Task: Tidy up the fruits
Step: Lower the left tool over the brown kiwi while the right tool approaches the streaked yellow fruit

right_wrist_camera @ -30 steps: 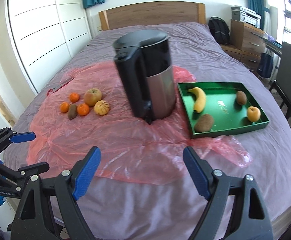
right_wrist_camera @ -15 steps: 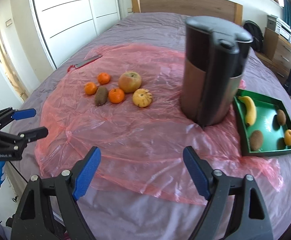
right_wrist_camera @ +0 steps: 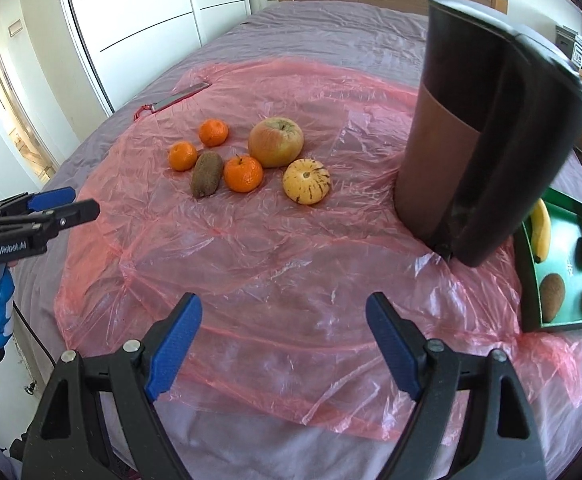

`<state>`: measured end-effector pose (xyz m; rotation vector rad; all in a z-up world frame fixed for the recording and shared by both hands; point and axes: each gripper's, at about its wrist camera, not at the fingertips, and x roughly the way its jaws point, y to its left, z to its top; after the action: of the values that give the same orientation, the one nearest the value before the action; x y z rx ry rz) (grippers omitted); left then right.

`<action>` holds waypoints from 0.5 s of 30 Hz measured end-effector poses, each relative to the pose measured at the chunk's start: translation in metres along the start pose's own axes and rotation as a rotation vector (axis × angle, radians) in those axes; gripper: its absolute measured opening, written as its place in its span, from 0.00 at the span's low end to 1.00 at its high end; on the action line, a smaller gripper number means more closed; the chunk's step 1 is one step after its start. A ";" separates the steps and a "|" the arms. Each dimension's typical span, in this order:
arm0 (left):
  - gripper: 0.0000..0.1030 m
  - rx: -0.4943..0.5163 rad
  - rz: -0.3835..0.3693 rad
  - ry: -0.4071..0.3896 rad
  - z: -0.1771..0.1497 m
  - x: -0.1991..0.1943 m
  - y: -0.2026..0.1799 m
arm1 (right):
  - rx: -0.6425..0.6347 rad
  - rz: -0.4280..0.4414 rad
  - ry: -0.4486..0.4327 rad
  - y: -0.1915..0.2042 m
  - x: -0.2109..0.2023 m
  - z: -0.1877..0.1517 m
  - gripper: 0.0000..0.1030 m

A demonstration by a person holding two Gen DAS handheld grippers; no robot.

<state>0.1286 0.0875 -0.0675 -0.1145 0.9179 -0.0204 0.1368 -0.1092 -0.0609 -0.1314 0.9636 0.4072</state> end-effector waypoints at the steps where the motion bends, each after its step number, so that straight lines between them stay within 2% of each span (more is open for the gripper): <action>1: 0.69 -0.011 -0.004 -0.001 0.003 0.004 0.002 | -0.008 -0.004 0.001 0.002 0.003 0.003 1.00; 8: 0.63 -0.060 -0.019 0.014 0.020 0.034 0.003 | -0.027 0.006 0.002 0.007 0.029 0.019 1.00; 15: 0.62 -0.127 -0.041 0.038 0.033 0.067 0.004 | -0.038 0.018 0.006 0.005 0.058 0.034 1.00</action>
<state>0.1955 0.0898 -0.1012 -0.2518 0.9547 -0.0027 0.1906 -0.0786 -0.0889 -0.1587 0.9639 0.4416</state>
